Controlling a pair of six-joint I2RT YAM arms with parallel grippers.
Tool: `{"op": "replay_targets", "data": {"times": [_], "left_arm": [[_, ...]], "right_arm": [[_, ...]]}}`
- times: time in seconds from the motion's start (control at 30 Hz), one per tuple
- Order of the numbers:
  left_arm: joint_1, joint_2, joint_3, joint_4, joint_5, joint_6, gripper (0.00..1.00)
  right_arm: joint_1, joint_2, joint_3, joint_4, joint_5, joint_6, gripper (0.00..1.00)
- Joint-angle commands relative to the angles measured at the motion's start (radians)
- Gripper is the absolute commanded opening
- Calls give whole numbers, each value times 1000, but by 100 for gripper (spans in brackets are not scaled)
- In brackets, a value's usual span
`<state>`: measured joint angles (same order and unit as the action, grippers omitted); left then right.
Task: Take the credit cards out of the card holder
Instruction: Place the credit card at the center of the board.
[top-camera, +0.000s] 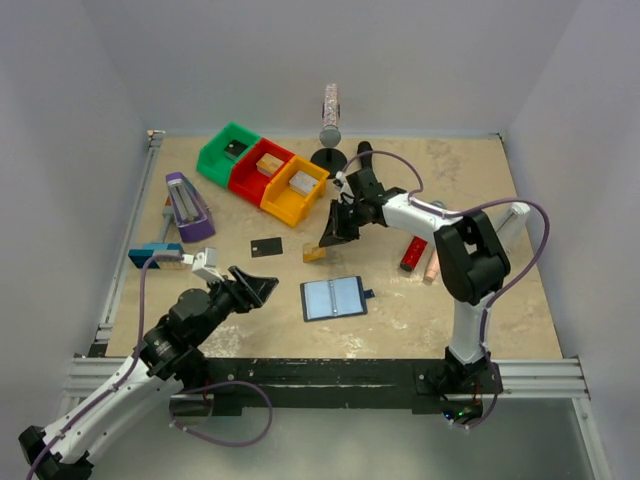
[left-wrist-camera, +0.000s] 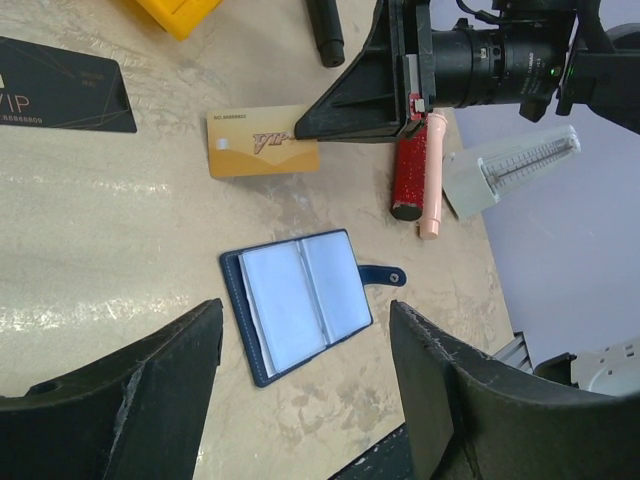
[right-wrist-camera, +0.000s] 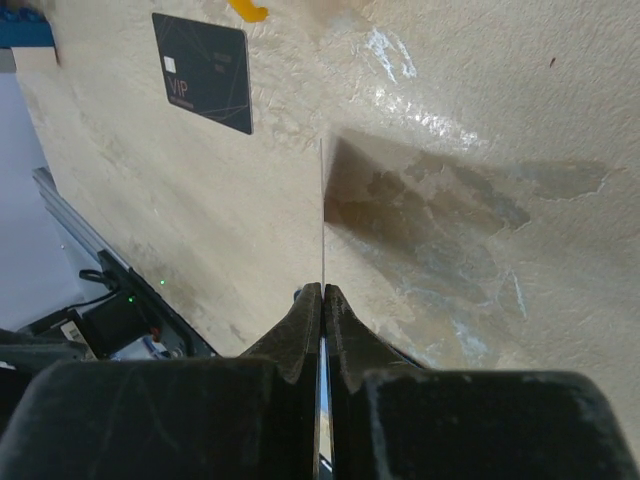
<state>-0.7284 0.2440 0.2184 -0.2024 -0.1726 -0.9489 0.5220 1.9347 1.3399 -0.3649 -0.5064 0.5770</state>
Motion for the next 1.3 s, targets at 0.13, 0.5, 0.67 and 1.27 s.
{"op": "replay_targets", "data": {"times": [0.13, 0.5, 0.67, 1.27], "left_arm": [[4, 0, -4, 12, 2, 25, 71], [3, 0, -22, 32, -1, 25, 70], [4, 3, -31, 37, -1, 22, 70], [4, -8, -40, 26, 1, 13, 71]], "right_arm": [[-20, 49, 79, -45, 17, 46, 0], [-43, 72, 102, -88, -1, 32, 12], [-42, 70, 104, -94, -9, 27, 22], [-65, 32, 82, -115, 16, 17, 36]]}}
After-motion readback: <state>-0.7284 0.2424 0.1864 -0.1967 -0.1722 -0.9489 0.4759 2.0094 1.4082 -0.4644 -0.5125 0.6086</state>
